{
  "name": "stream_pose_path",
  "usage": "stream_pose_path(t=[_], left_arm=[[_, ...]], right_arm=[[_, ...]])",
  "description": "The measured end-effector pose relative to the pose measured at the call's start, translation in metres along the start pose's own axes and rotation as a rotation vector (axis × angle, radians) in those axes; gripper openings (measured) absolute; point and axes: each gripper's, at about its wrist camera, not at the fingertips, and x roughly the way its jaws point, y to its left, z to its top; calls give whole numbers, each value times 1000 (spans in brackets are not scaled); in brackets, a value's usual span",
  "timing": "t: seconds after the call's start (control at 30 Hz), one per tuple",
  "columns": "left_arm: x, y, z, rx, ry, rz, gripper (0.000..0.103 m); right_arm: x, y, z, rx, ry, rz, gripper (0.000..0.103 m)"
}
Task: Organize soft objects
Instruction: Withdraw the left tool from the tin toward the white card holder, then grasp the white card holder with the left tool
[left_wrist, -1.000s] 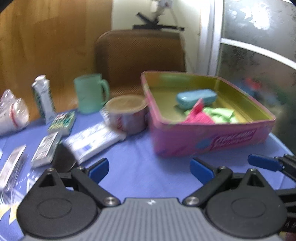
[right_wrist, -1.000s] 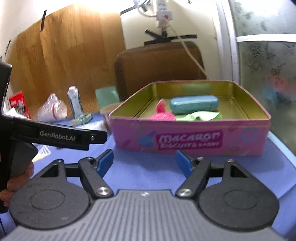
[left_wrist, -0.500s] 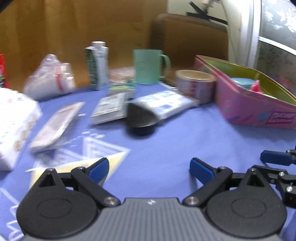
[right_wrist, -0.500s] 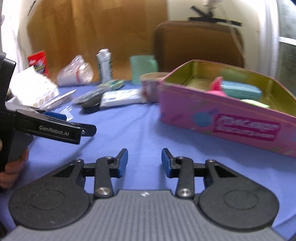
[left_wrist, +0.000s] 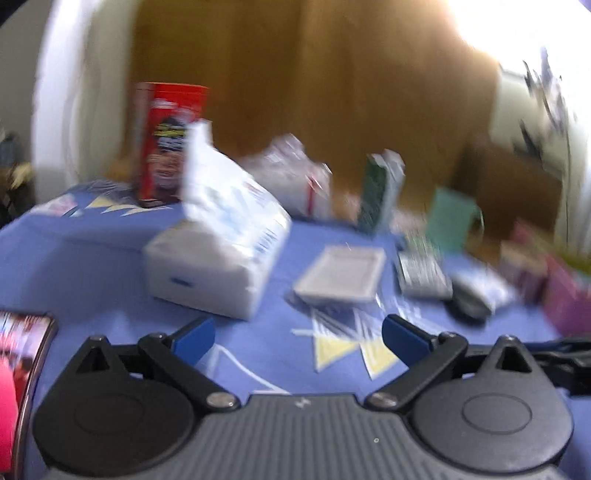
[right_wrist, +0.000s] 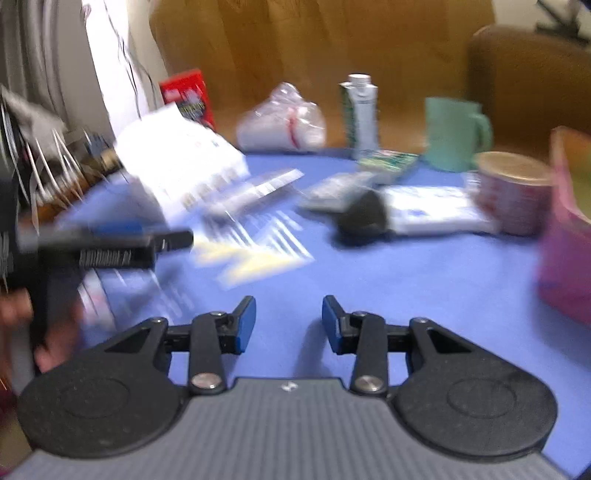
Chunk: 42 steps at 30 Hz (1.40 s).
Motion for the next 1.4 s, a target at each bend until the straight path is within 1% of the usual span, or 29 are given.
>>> stream_pose_path(t=[0.1, 0.2, 0.3, 0.33, 0.37, 0.43, 0.47, 0.5, 0.63, 0.67, 0.73, 0.8, 0.87, 0.9, 0.97, 1.03, 1.07, 1.13, 1.17, 1.2, 1.27, 1.3, 1.33, 1.37, 1.4], left_arm=[[-6, 9, 0, -66, -65, 8, 101], [-6, 16, 2, -93, -71, -12, 101], [-7, 20, 2, -124, -87, -21, 102], [-8, 21, 2, -130, -87, -25, 102], [-8, 22, 2, -135, -86, -28, 102], [-7, 23, 1, -143, -85, -27, 102], [-6, 22, 1, -145, -87, -26, 102], [-6, 22, 1, -146, -88, -25, 102], [-7, 21, 0, -136, -86, -23, 102], [-7, 21, 0, -134, -86, -23, 102], [-6, 20, 1, -126, -80, -24, 102], [-2, 17, 2, -108, -48, -38, 102], [4, 10, 3, -81, 9, -78, 102], [6, 5, 3, -60, 36, -115, 102], [6, -9, 2, -19, 60, -172, 103], [8, -28, -1, -1, 94, -255, 103], [11, -40, -2, 8, 118, -299, 103], [16, -64, -3, 43, 146, -352, 103], [19, -79, -2, 69, 155, -375, 103], [21, -93, -2, 93, 164, -395, 103], [25, -122, -1, 139, 184, -444, 103], [27, -136, -1, 166, 193, -473, 103], [28, -149, -2, 196, 199, -495, 103], [29, -163, -3, 231, 203, -511, 103], [30, -174, -6, 260, 209, -518, 103]], right_arm=[[29, 0, 26, 120, 3, 81, 43], [63, -7, 44, 264, 19, 130, 44], [90, -15, 51, 411, 51, 202, 45], [95, -17, 51, 452, 64, 212, 45], [103, -18, 51, 484, 79, 202, 45], [111, -19, 48, 520, 87, 203, 35], [111, -19, 46, 527, 95, 204, 25], [108, -19, 44, 531, 98, 205, 21], [83, -28, 37, 480, 93, 223, 17], [70, -30, 33, 453, 90, 221, 17], [45, -32, 25, 353, 73, 193, 17], [10, -34, 14, 253, 53, 164, 17], [-21, -40, 0, 182, 52, 135, 17], [-35, -45, -8, 146, 54, 113, 17], [-62, -54, -21, 96, 52, 56, 17], [-86, -69, -34, 78, 31, -29, 21], [-99, -77, -40, 79, 3, -98, 25], [-124, -91, -50, 100, -81, -258, 40], [-137, -98, -56, 126, -128, -310, 54], [-148, -103, -62, 155, -163, -321, 58], [-161, -107, -74, 204, -205, -289, 61], [-162, -102, -81, 201, -211, -274, 65], [-159, -95, -85, 178, -205, -271, 68], [-154, -87, -89, 142, -192, -277, 77], [-146, -77, -93, 99, -181, -287, 84]])
